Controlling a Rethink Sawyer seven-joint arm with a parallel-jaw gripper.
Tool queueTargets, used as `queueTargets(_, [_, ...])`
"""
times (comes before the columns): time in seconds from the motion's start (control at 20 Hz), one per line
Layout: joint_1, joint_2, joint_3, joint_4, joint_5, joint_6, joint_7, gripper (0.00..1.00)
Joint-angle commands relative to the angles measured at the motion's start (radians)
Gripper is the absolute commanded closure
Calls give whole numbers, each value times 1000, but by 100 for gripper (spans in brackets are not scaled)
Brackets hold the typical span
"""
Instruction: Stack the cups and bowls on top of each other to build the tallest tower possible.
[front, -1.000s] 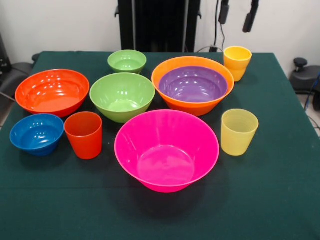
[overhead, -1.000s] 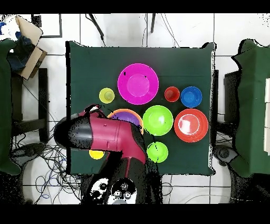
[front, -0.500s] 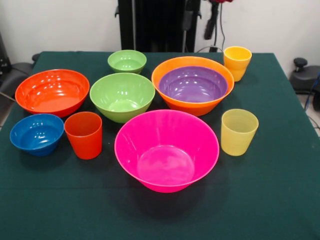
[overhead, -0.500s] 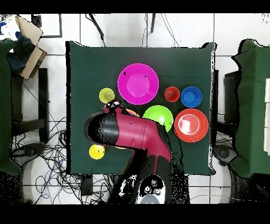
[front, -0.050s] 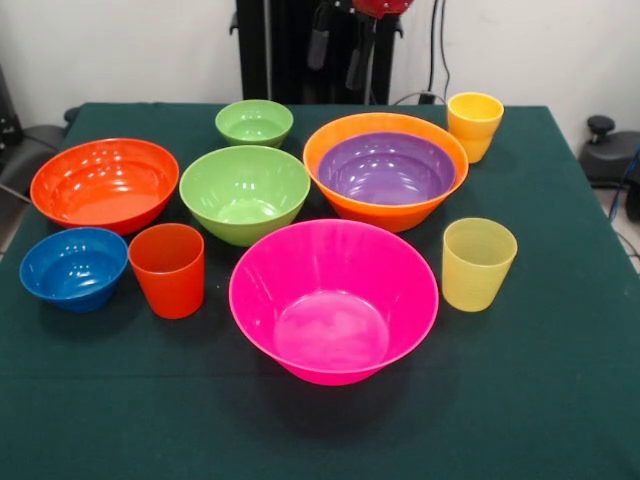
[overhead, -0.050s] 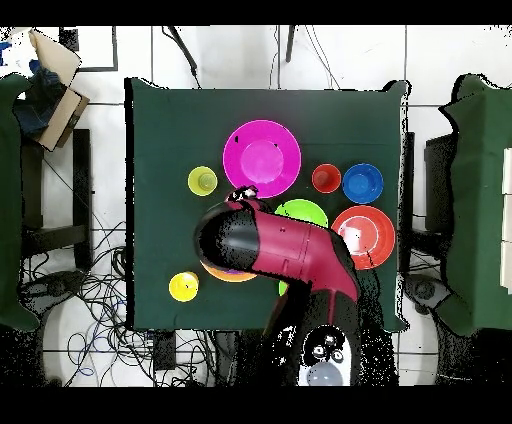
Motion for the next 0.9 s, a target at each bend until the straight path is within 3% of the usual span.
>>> queueTargets(0.05, [-31,88,149,-48,-88,24,-128,0])
queueTargets(0.5, [-50,160,174,-113,-124,-9,-106,0])
queueTargets(0.9, [-53,163,180,-138,-134,29,-102,0])
